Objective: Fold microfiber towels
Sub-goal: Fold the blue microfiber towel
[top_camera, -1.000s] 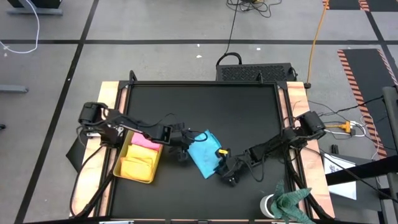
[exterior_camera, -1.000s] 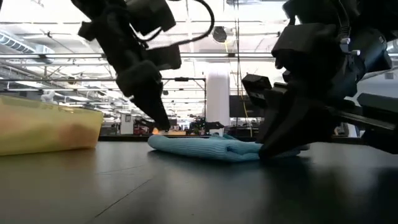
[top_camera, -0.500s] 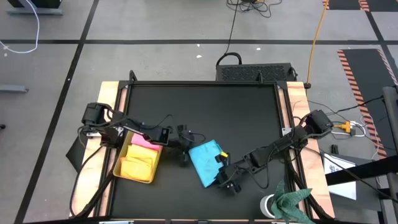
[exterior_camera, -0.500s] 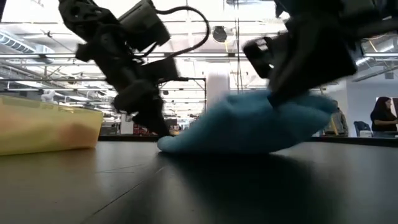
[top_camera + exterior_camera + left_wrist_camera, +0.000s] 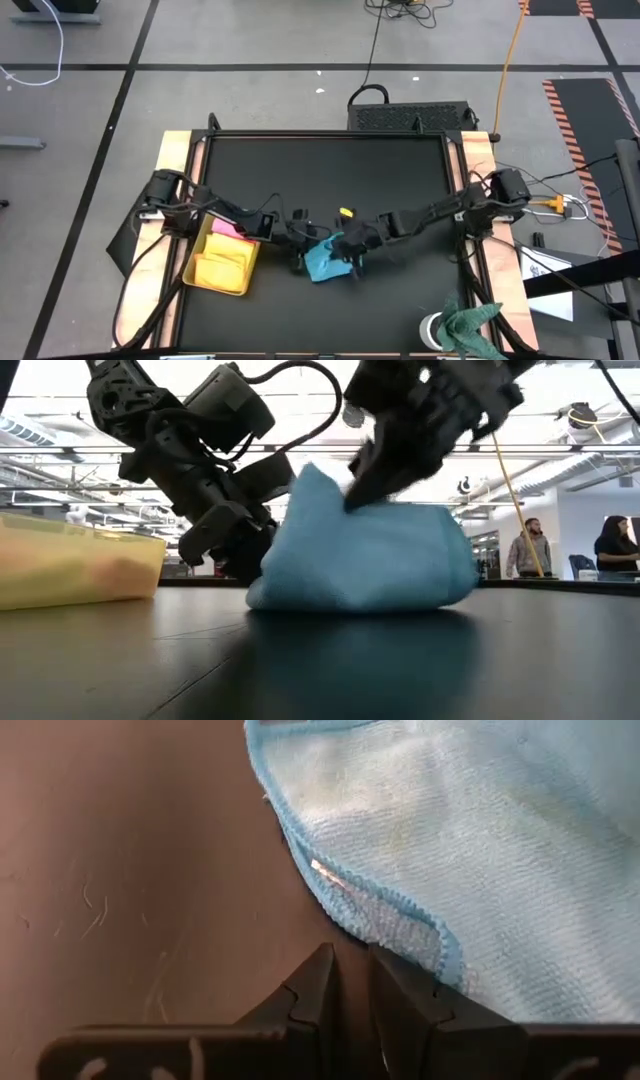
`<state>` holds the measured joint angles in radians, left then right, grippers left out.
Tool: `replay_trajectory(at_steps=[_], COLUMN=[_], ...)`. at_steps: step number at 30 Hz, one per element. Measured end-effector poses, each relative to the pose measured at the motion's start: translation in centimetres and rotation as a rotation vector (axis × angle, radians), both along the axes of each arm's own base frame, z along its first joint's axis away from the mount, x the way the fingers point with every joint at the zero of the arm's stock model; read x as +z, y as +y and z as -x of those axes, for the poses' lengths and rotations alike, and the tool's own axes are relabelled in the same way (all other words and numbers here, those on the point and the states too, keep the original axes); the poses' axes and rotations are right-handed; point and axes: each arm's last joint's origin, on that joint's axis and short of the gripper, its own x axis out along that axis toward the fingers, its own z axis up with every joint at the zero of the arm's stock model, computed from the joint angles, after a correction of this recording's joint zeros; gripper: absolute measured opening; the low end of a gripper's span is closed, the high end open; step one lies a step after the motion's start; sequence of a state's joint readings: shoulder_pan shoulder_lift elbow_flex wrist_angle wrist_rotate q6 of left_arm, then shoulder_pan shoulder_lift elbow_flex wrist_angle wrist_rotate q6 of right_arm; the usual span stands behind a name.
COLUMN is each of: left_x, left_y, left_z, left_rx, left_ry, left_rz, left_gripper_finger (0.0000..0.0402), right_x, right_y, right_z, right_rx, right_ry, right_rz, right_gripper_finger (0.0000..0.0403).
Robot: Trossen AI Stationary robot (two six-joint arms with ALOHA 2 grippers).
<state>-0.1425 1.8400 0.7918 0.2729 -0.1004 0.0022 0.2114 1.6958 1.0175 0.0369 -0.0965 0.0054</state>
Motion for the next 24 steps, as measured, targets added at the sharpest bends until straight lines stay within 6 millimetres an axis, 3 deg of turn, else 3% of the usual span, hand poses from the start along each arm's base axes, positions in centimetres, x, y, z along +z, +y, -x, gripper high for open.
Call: replay_trajectory(at_steps=[4,9,17,21,24], left_x=[0.1,0.3,3.5,5.7,6.0], left_y=[-0.4,-0.9,-0.7,-0.6,-1.3], left_z=[-0.1,-0.1,2.6,4.1,4.4], left_rx=[-0.011,-0.012,0.215,0.309,0.294], left_ry=[-0.017,-0.032,0.066,0.077,0.077], left_rz=[-0.002,-0.017,-0.104,-0.044,0.039], left_gripper_finger=[0.0069,0.0069,0.0069,0.0069,0.0069], right_x=[-0.7,-1.0,-1.0,-0.7,-0.2], right_y=[-2.1,-2.7,-0.8,0.6,0.7], right_z=[-0.5,-0.7,-0.1,0.1,-0.1], right_rx=[-0.040,-0.014,0.035,0.100,0.105], right_ry=[0.027,0.037,0.074,0.057,0.006], right_rz=[-0.036,-0.087,-0.104,-0.136,-0.150], right_gripper_finger=[0.0001,0.0000,0.0000,0.0000,0.0000])
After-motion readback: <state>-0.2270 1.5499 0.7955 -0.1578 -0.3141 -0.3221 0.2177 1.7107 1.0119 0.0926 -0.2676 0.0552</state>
